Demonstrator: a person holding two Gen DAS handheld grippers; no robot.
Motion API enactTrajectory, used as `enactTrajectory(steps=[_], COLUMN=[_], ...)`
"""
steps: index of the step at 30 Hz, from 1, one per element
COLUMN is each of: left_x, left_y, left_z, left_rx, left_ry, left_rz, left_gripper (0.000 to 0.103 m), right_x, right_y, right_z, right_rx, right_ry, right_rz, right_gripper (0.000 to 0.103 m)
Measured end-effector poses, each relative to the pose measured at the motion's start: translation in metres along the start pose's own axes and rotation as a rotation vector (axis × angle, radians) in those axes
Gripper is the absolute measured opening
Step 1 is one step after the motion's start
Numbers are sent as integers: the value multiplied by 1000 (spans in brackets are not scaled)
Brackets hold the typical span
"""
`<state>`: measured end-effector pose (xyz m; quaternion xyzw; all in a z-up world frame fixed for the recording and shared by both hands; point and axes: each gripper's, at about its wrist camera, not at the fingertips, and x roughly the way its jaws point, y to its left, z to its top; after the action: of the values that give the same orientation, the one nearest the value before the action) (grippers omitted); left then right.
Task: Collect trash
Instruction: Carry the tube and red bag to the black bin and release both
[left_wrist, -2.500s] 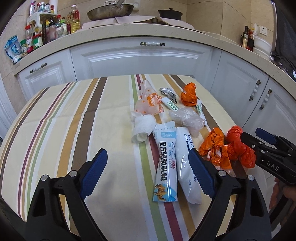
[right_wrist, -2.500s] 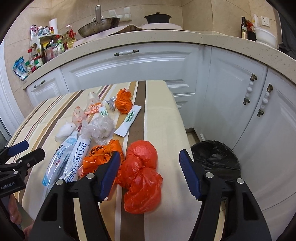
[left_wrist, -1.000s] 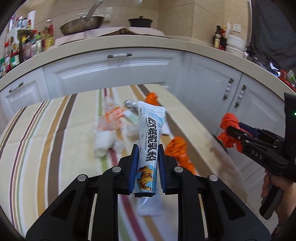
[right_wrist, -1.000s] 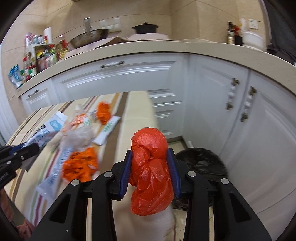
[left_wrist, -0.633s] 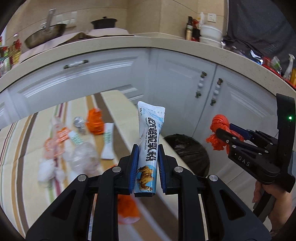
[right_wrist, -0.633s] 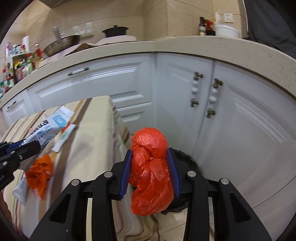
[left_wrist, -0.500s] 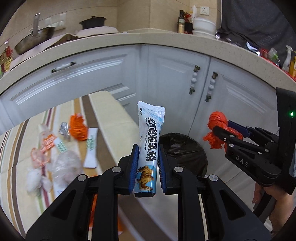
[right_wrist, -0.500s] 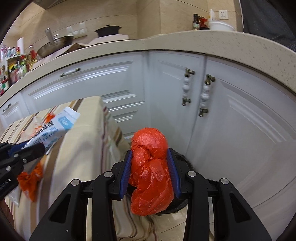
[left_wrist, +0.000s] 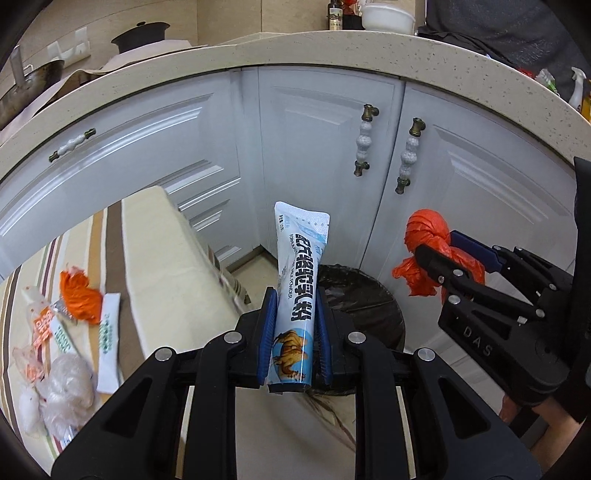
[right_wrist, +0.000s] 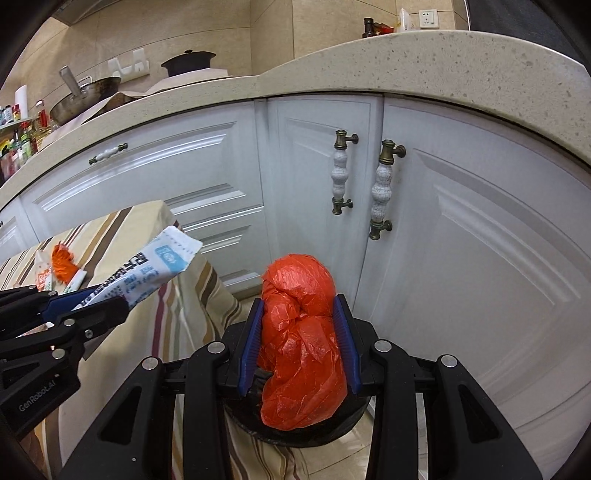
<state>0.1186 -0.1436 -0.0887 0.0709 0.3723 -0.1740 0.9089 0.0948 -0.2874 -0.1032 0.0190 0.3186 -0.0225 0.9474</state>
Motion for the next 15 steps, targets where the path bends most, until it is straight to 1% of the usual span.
enactTrajectory(steps=[2,3,4,5,6,8,10,15], left_x=[9,15,19,23,26,31,33,21], left_y=[-5,-7,-8,-9,-10,-9,-6,3], left_z=[4,6,7,8,9,9,8,5], left_rx=[13,14,12,7,5,2,-12,-34], left_ry=[12,17,18,18,20,29,41,25], left_rz=[-4,-2,3,6,10,21,16,32], left_gripper=[24,32,44,47,48,50,52,53], right_x=[5,9,13,17,20,26,27,20], right_y=[-2,-3,-4,-5,-7,-8,-9,-4], right_z=[2,3,3,3,2,0,-2,-4], right_rx=[3,4,7,9,11,15,24,13], right_ry=[-1,-1,3,6,7,23,35,35], right_rz=[-6,-10,-17,-22,-30,-40,-42,-44], right_gripper=[39,42,54,60,63,63,63,63])
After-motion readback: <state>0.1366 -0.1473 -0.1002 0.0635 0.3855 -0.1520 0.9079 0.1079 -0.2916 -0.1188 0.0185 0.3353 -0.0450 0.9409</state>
